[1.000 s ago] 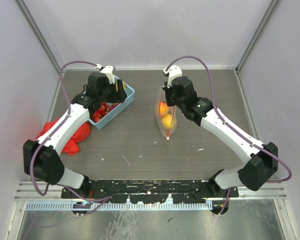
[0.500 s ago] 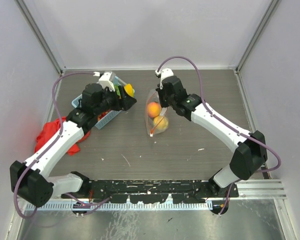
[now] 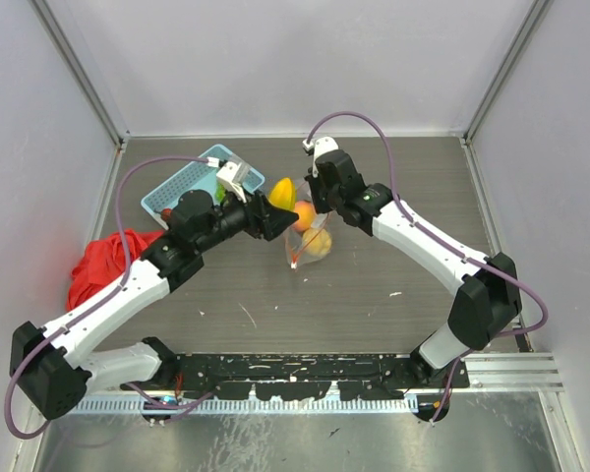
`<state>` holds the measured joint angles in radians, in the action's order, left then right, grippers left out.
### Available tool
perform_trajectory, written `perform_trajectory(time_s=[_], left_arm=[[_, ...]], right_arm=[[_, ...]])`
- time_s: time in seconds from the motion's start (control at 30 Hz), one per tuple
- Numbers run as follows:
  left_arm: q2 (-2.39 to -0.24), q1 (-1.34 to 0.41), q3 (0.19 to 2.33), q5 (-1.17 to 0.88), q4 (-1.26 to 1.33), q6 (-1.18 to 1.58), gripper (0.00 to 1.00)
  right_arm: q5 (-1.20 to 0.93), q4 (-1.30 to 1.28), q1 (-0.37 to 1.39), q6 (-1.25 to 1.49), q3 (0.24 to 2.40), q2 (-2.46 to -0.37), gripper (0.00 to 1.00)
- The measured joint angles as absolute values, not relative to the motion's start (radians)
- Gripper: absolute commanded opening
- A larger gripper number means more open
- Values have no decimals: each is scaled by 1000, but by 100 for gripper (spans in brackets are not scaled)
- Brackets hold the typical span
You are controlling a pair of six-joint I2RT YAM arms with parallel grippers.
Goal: Place the food in the zip-top bag and seal the zipper
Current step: Place the fake fruit in the zipper food storage bag.
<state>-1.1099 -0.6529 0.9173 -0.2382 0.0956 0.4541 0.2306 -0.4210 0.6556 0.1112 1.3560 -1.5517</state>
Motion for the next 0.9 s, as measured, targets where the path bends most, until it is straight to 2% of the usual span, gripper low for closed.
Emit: perform_trajectory(time_s=[0.33,0.9], left_arm=[[-1193,-780,912,-165,252,393,39],[-1300,-816,862,-21,337,373,40]], right_arm=[[184,-421,660,121,1356,-1552,1],[188,-427,651,131,1354,-1551,1]])
